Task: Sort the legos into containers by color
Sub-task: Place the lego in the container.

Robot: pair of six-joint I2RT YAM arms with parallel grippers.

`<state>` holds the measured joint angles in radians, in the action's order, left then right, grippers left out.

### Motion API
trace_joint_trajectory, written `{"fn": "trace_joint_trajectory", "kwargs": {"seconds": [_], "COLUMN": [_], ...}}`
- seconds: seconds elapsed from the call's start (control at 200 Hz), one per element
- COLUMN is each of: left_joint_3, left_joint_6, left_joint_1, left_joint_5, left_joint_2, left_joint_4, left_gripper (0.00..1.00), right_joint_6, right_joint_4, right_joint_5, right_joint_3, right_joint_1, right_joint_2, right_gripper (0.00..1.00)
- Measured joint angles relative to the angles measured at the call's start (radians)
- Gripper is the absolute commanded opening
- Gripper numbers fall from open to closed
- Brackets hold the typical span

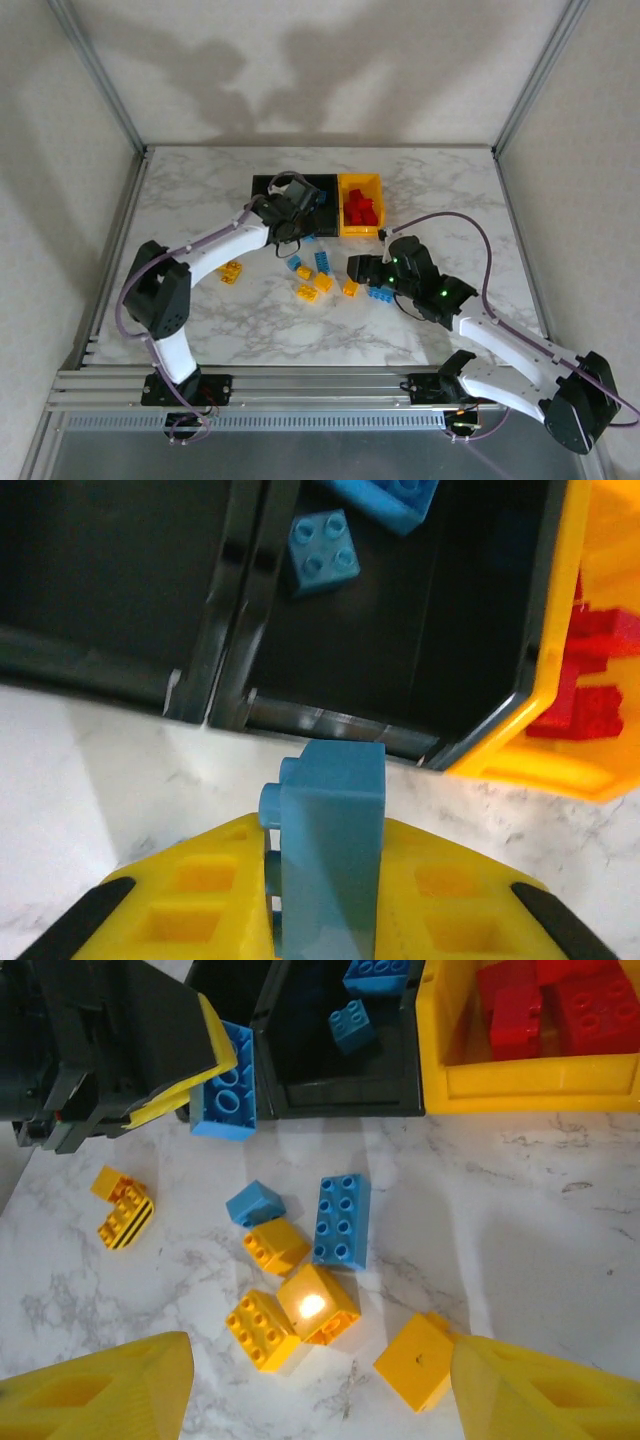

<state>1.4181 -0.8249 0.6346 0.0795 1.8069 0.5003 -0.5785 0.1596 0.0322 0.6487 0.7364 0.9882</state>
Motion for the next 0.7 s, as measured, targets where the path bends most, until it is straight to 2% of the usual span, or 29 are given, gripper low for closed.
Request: {"fn": "trace_joint_trajectory", "kwargs": {"seconds": [0.245,0.411,0.526,0.581,0.661,0.701], "left_joint_3": [0.263,0.375,0.413,0.421,0.433,0.439], "left_joint_6": [0.029,0.037,0.040,0.044,0.047,0.049], "left_joint_1": [-0.028,-0.031,-0.032,-0.034,-0.036,-0.037], "left_joint_5": [0.001,0.004,0.005,0.010,0.020,0.024], "left_joint_2": [0.227,0.349,0.401,0.414,0.421,0.421], "left_joint_4": [0.008,0.021,0.031,0.044,0.057,0.062], "left_gripper": [0.16,0.19,0.26,0.34,0.38,0.43], "right_joint_6": [-0.026,-0.040,-0.040,-0.040,-0.040,-0.040], "right_joint_4": [-0.048,-0.050,-0.042,-0.039,-0.035,-0.032], "right_joint_5": [0.003,0.002,0.005,0.009,0.019,0.023], "right_joint_3": [0.000,0.000,0.000,0.000,0.000,0.000], "right_joint_1": [-0.001,-0.001,-0.001,-0.001,-0.001,-0.001], "right_joint_2": [0.056,0.047,0.020,0.006,-0.005,-0.005], "right_gripper": [0.68,0.69,0.69,0.69,0.69,0.69]}}
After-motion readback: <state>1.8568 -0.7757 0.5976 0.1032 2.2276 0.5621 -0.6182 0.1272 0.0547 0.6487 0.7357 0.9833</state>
